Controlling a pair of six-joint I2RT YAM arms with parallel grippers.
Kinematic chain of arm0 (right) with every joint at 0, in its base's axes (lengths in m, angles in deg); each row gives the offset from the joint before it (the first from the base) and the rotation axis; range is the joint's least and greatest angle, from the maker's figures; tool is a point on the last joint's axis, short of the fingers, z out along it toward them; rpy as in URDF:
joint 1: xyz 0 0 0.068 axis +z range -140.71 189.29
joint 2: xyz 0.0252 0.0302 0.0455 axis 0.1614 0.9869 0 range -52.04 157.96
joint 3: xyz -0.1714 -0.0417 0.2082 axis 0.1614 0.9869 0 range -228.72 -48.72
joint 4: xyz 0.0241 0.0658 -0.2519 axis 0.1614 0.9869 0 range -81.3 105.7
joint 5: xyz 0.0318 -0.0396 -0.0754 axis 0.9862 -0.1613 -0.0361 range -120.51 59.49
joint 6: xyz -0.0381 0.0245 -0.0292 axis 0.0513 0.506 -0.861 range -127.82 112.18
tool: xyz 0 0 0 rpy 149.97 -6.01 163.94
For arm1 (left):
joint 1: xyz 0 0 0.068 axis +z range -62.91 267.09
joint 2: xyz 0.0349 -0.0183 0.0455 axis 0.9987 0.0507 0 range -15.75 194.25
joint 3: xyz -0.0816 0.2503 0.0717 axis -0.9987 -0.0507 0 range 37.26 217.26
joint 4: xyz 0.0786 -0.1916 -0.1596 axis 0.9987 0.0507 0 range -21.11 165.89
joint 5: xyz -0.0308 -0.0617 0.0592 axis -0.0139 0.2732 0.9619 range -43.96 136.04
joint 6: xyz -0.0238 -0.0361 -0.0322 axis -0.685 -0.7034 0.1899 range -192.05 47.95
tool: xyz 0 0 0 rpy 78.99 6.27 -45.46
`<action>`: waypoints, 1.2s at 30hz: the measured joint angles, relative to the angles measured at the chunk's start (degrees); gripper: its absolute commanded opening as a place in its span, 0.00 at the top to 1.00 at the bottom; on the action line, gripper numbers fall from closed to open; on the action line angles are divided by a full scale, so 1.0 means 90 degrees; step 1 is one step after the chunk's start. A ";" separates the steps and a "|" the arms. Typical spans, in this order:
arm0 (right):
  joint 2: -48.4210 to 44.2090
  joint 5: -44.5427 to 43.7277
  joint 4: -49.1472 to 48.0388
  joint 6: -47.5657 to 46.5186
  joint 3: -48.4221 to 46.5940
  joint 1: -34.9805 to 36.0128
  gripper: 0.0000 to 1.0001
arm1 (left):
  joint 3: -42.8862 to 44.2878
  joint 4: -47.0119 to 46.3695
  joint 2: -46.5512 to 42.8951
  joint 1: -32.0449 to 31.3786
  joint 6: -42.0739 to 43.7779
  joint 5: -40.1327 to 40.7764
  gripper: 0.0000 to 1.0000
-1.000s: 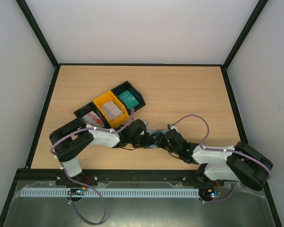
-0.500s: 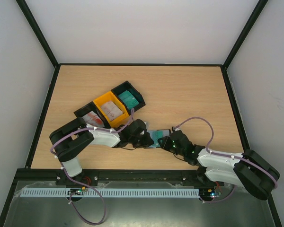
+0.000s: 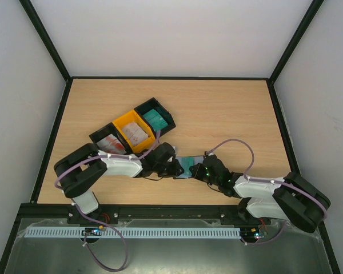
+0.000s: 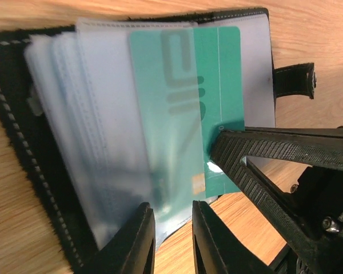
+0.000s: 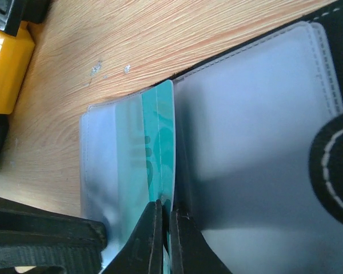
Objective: Put the credit cards into the card holder
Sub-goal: Insert the credit card into the card holder.
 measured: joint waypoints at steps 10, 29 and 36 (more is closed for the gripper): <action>0.0282 0.0170 -0.0243 -0.0027 -0.0063 -0.0019 0.98 | -0.0015 0.0731 -0.0828 0.0165 0.0051 0.0792 0.74; 0.0962 0.0942 -0.0699 -0.0481 -0.0355 -0.0083 0.98 | -0.0102 0.1282 -0.0440 0.0277 -0.0068 0.1161 0.93; 0.1190 0.1151 -0.0797 -0.0595 -0.0478 -0.0083 0.98 | -0.0005 0.1304 -0.0347 0.0304 0.0005 0.1139 0.93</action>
